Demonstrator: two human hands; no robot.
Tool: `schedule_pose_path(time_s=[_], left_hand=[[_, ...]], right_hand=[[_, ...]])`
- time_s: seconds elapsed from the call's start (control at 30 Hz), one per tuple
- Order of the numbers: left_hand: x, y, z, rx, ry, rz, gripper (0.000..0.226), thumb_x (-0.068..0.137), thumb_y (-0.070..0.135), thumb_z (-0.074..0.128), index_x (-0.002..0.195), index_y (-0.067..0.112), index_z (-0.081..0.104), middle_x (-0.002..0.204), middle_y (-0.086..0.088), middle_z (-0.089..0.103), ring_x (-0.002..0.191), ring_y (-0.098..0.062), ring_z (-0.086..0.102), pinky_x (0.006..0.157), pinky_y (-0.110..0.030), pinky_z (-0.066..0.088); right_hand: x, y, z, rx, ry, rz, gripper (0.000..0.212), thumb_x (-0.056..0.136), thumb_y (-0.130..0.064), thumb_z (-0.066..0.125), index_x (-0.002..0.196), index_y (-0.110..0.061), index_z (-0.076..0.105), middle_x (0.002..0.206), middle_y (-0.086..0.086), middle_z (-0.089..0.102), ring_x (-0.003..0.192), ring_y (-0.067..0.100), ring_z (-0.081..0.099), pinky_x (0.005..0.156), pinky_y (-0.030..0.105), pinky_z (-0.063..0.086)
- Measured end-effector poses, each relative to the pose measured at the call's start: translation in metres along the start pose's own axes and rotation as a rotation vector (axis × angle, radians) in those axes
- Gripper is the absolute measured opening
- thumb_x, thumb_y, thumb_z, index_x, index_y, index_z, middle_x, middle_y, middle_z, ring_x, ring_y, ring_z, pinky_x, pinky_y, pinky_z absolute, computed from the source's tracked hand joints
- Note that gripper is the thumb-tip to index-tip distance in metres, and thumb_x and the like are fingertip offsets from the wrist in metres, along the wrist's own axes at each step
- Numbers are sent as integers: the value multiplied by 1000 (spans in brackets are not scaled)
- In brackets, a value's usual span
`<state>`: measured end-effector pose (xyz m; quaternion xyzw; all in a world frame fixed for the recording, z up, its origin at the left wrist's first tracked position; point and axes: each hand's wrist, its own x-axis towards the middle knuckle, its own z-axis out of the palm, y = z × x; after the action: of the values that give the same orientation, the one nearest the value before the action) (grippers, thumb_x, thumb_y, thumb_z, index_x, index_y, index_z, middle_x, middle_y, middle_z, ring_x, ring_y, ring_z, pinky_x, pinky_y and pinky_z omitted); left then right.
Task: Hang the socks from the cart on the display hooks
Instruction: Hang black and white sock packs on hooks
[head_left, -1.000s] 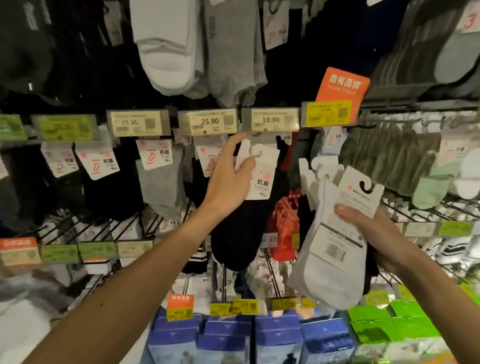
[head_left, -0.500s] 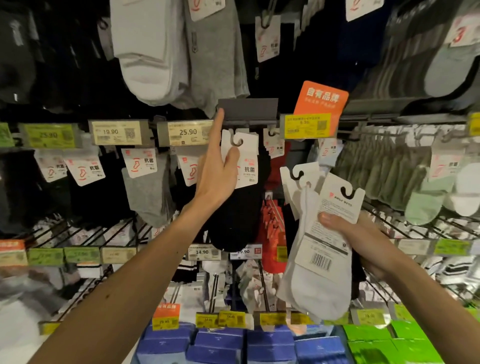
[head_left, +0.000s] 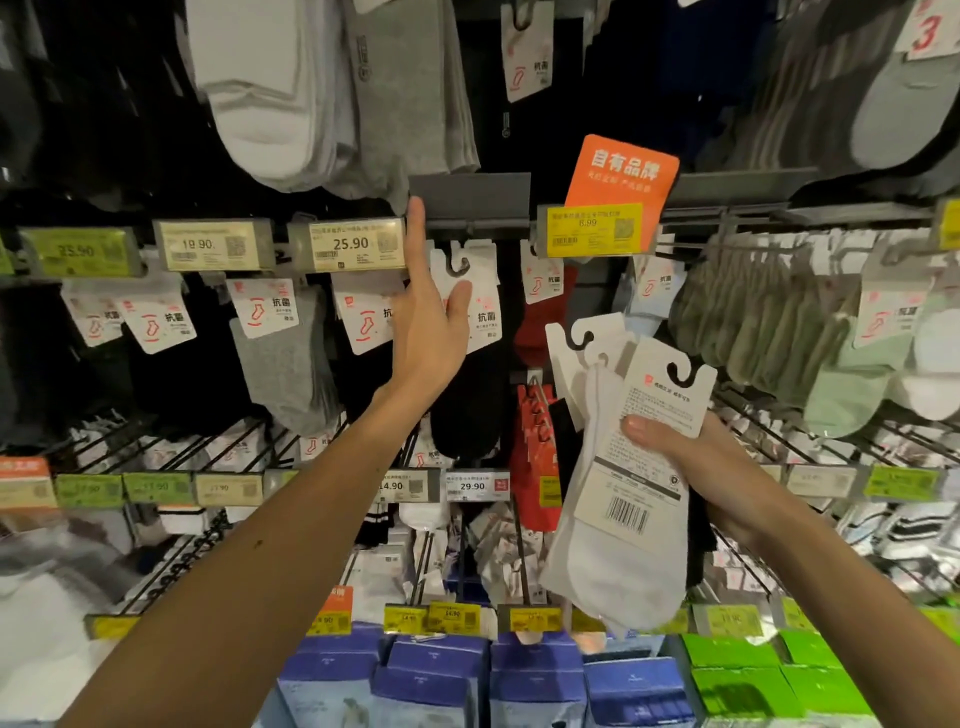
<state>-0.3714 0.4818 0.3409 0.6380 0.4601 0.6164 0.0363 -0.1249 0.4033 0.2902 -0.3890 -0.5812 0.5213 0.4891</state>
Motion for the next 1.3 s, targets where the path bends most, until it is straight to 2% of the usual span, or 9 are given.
schedule_pose_path(time_s=[0.23, 0.43, 0.5, 0.6, 0.7, 0.8, 0.87, 0.97, 1.3], left_hand=[[4, -4, 6, 96, 18, -28, 89, 98, 6, 57, 157, 28, -6, 142, -24, 49, 97, -34, 64, 89, -43, 53], [-6, -4, -2, 185, -33, -54, 98, 95, 7, 61, 157, 34, -10, 117, -24, 61, 79, -22, 64, 73, -34, 56], [-20, 4, -8, 184, -86, -116, 92, 96, 14, 60, 157, 37, -6, 133, -13, 58, 100, -13, 62, 84, -30, 53], [-62, 15, -13, 226, -112, -180, 57, 98, 22, 61, 151, 21, 38, 147, -6, 47, 135, -18, 43, 113, -32, 35], [-115, 33, -8, 38, -124, -115, 30, 95, 35, 61, 123, 25, 62, 122, 3, 53, 116, -11, 52, 98, -32, 47], [-139, 53, 8, -144, -266, -254, 30, 91, 53, 61, 118, 44, 54, 112, 16, 47, 105, 5, 50, 87, -15, 45], [-140, 57, 18, -153, -329, -348, 44, 82, 62, 67, 121, 52, 47, 115, 20, 43, 113, -1, 49, 94, -23, 47], [-136, 51, 23, -105, -305, -351, 59, 78, 47, 79, 125, 50, 43, 115, 21, 41, 119, -13, 48, 99, -38, 48], [-126, 39, 42, -338, -233, -410, 33, 93, 22, 68, 113, 41, 50, 107, 16, 70, 94, 2, 67, 77, -20, 55]], right_hand=[[2, 2, -2, 18, -16, -5, 23, 76, -23, 75, 99, -18, 72, 98, 3, 78, 89, 18, 75, 74, 28, 58], [0, 7, -5, 10, -30, 10, 31, 75, -23, 70, 105, -14, 70, 103, 5, 77, 95, 21, 74, 79, 31, 58], [-2, 8, -6, 12, -35, 6, 30, 75, -23, 69, 104, -15, 71, 101, 4, 78, 93, 19, 74, 76, 27, 59], [-4, 12, -5, 24, -25, 6, 28, 74, -22, 69, 102, -16, 71, 98, 1, 78, 90, 16, 75, 71, 23, 58], [-2, 17, 3, 29, -8, 7, 34, 76, -24, 71, 110, -15, 71, 106, 2, 77, 98, 18, 73, 81, 30, 56], [1, 22, 18, 43, 7, 4, 29, 88, -16, 69, 117, -18, 69, 112, -1, 75, 103, 14, 72, 83, 27, 58], [3, 23, 27, 33, 12, -6, 30, 92, -18, 67, 121, -22, 67, 115, -6, 74, 105, 9, 70, 85, 23, 57], [5, 22, 35, 76, 46, 7, 36, 90, -32, 65, 125, -23, 66, 115, -7, 74, 108, 11, 70, 91, 30, 55], [0, 23, 15, 144, 115, 74, 53, 79, -41, 72, 127, -22, 60, 108, -5, 76, 101, 13, 72, 90, 32, 58]])
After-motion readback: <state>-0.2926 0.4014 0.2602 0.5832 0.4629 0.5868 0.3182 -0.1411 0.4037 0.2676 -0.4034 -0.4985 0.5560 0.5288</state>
